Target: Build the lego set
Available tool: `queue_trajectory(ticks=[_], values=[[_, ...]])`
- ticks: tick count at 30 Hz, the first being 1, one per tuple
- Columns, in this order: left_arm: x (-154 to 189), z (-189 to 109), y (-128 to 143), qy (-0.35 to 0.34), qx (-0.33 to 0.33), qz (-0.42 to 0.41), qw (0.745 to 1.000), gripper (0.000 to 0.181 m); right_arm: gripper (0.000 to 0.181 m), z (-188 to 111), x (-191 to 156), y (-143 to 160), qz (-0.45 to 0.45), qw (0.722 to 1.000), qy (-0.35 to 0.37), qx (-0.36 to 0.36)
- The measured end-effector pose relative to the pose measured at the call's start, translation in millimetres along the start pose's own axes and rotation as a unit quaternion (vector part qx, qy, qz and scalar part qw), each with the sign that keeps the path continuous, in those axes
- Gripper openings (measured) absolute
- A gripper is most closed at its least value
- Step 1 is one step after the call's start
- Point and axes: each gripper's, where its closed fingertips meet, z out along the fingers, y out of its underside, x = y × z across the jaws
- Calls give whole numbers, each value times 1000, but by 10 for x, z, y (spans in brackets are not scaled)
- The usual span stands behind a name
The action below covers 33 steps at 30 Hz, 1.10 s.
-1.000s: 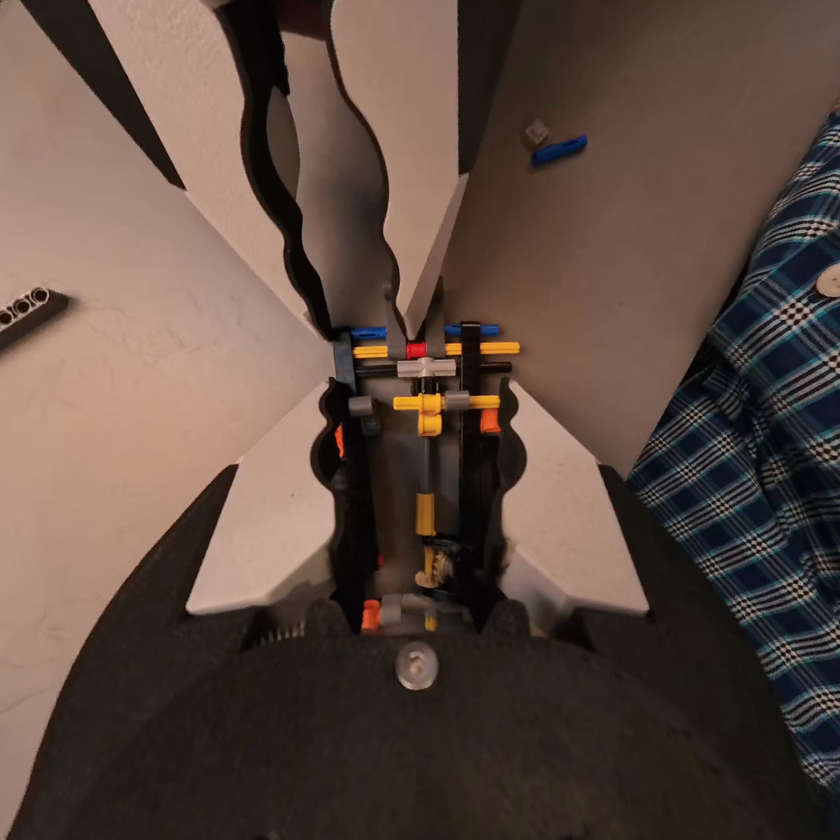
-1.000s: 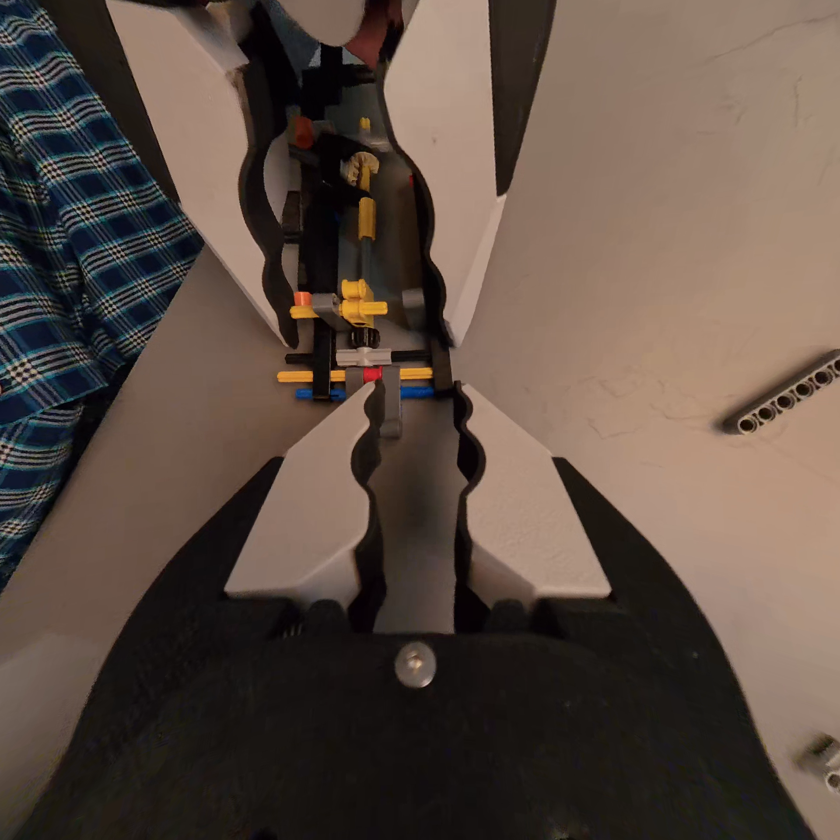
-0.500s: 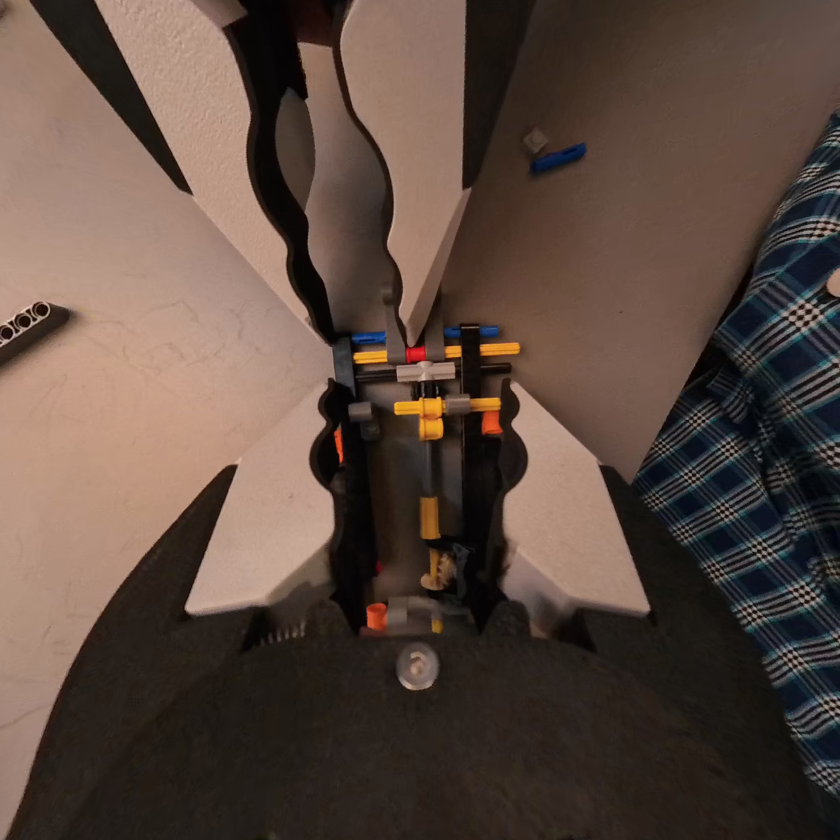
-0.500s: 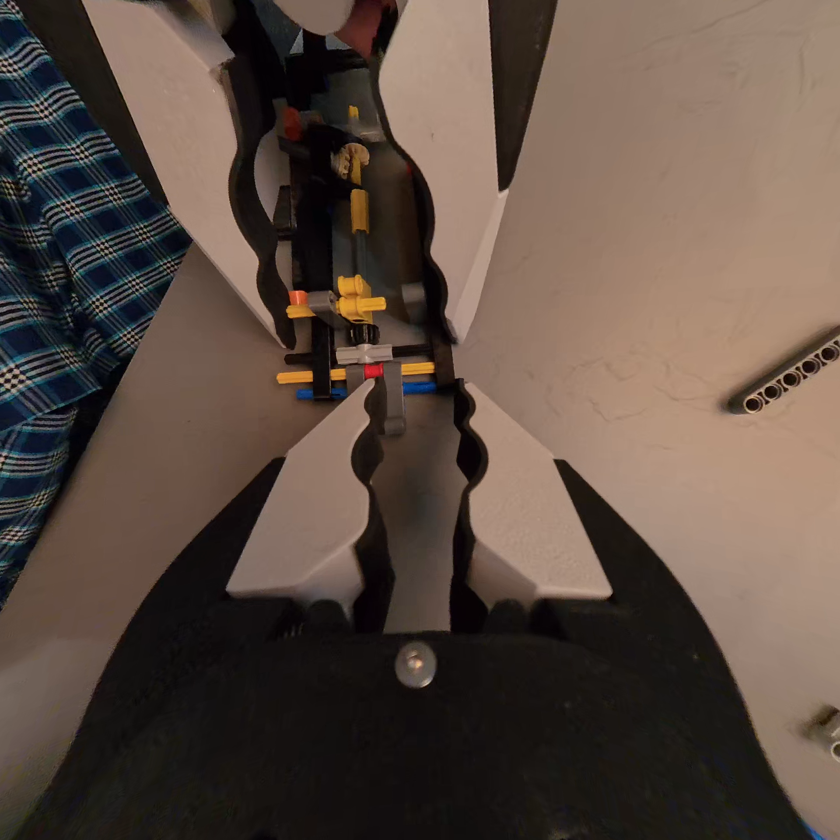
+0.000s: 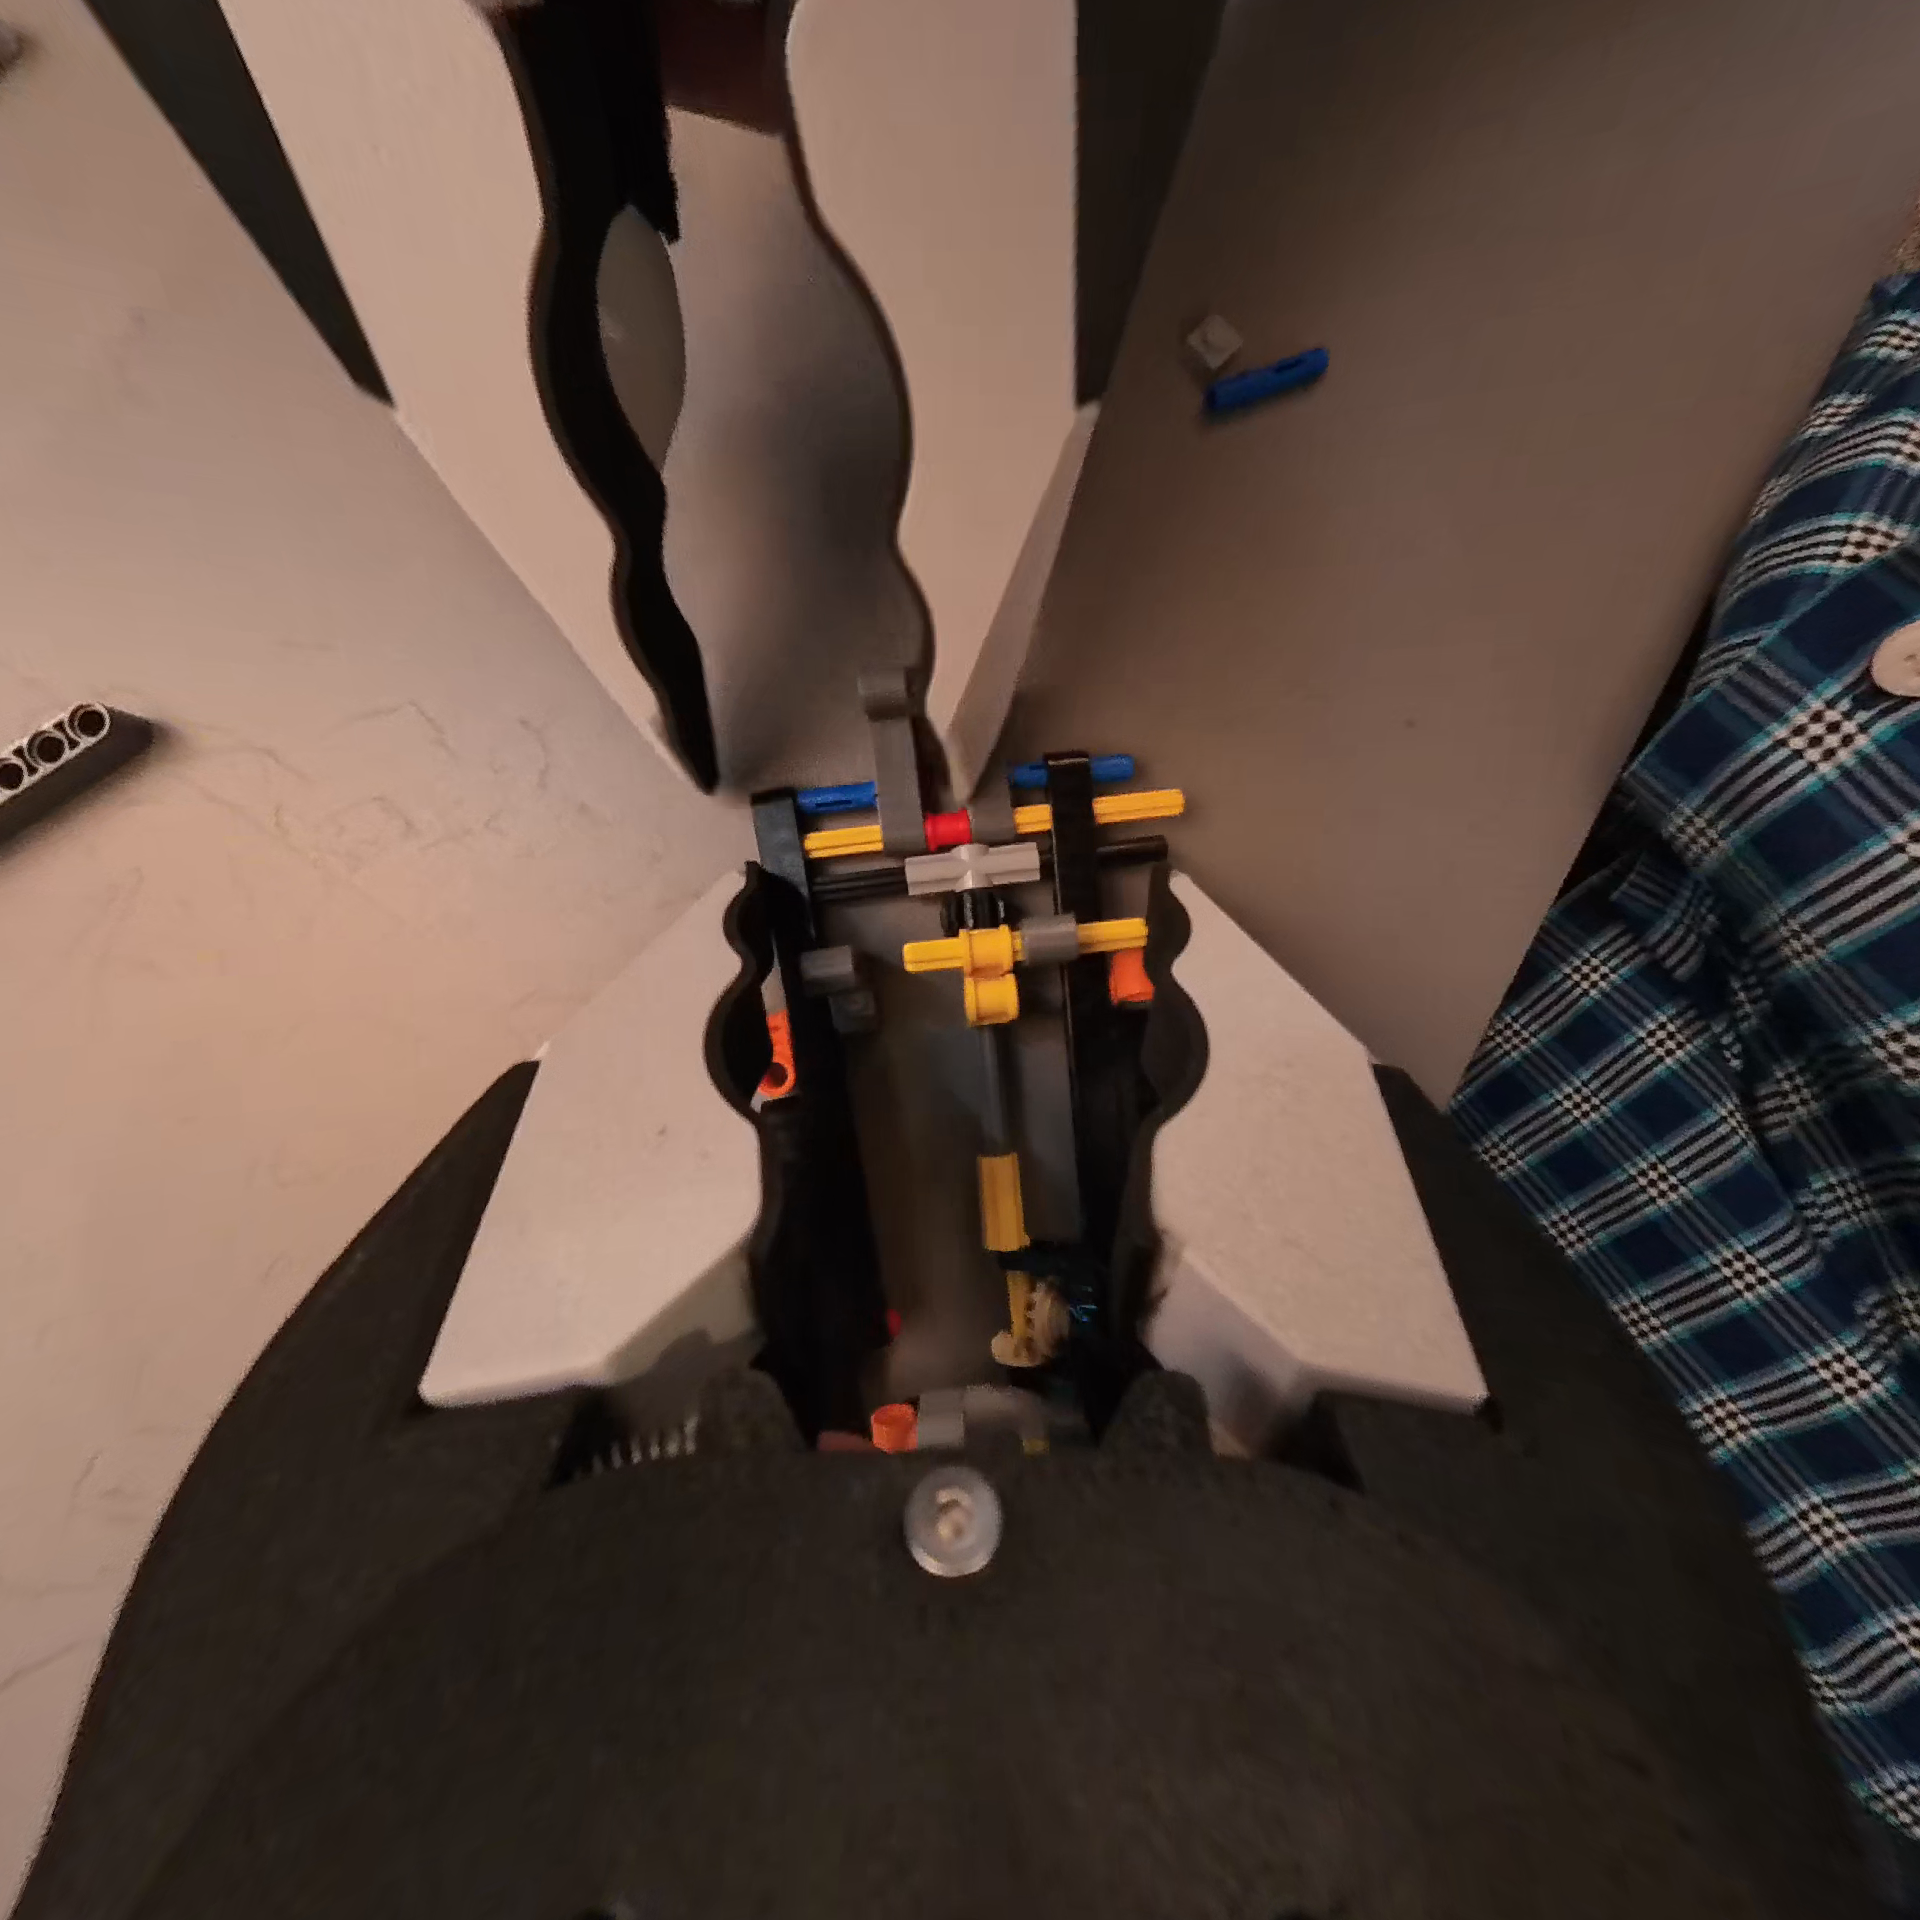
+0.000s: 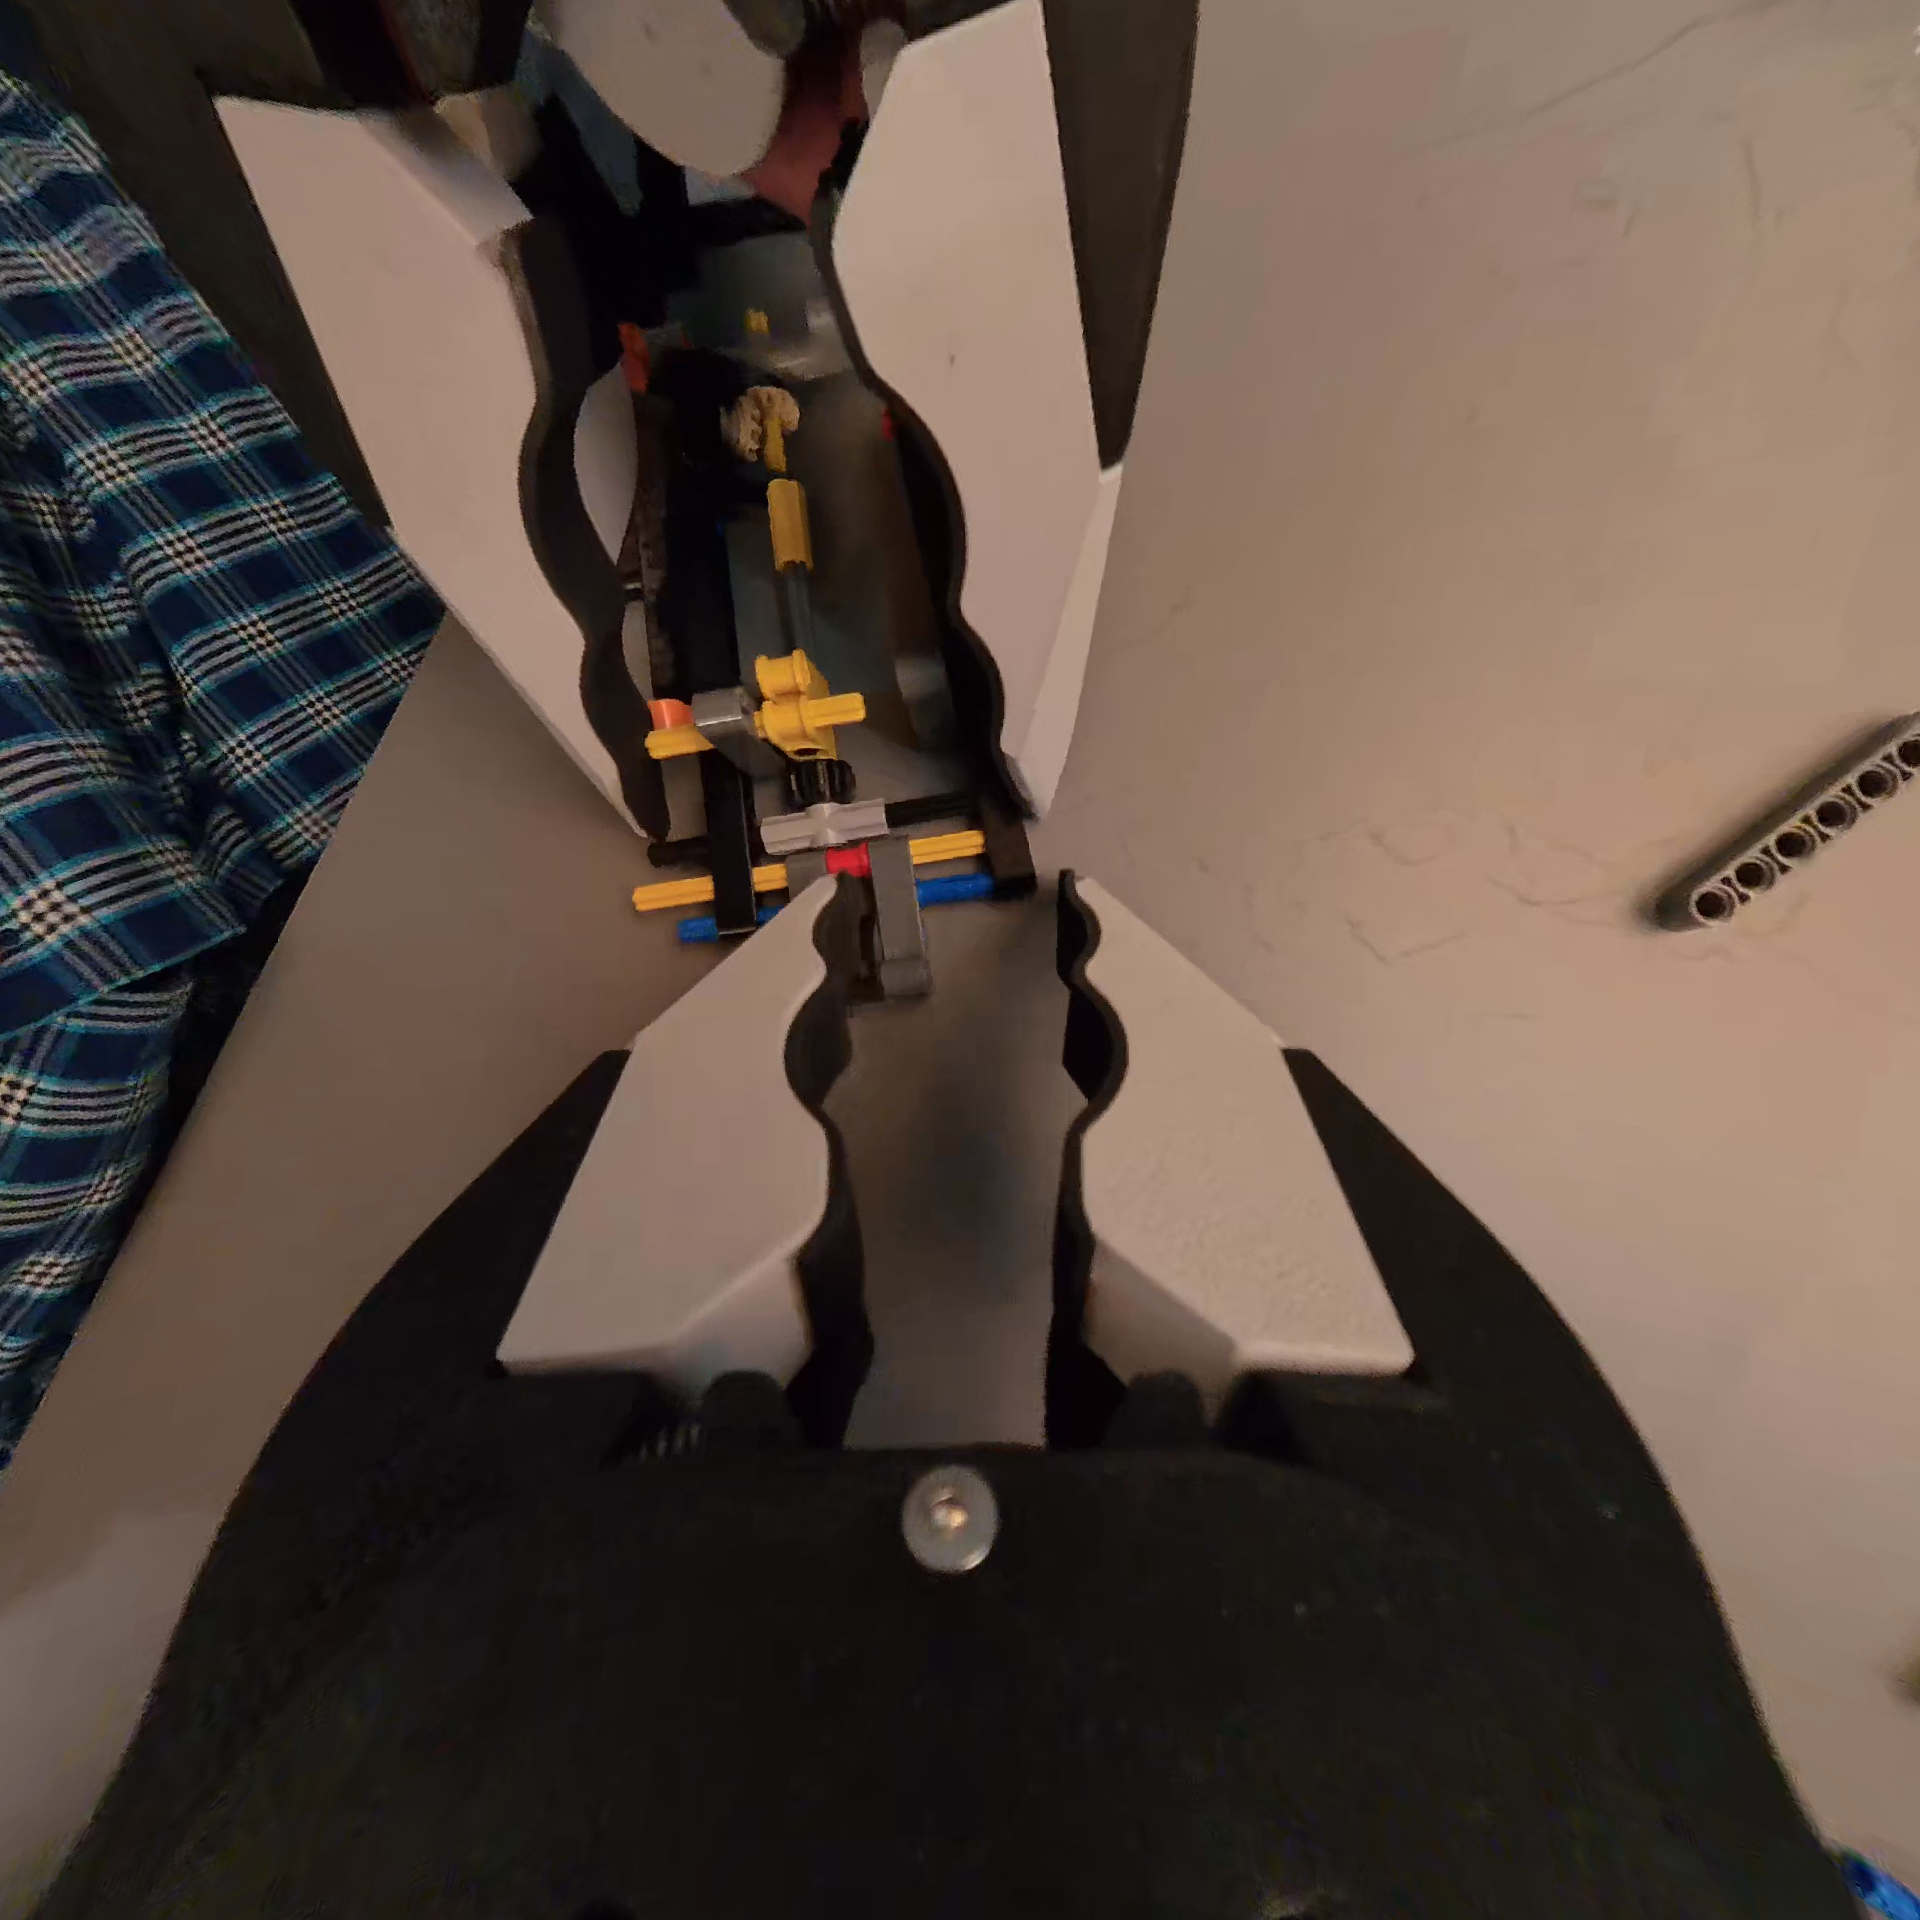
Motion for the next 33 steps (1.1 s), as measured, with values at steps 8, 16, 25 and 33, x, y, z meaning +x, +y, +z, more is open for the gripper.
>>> queue_trajectory(ticks=[8,16,25,33], values=[[-12,6,-17,-5,-4,-2,1000,71,19,-57,-80,4,36,998,-18,48],[-7,11,-26,-11,-2,-3,1000,71,16,-19,-48,27,78,995,15,53],[-6,16,-34,-13,1,-1,1000,72,12,-23,-85,57,77,992,102,13],[-4,11,-33,-9,14,-1,1000,72,13,-13,-92,32,87,992,74,56]])
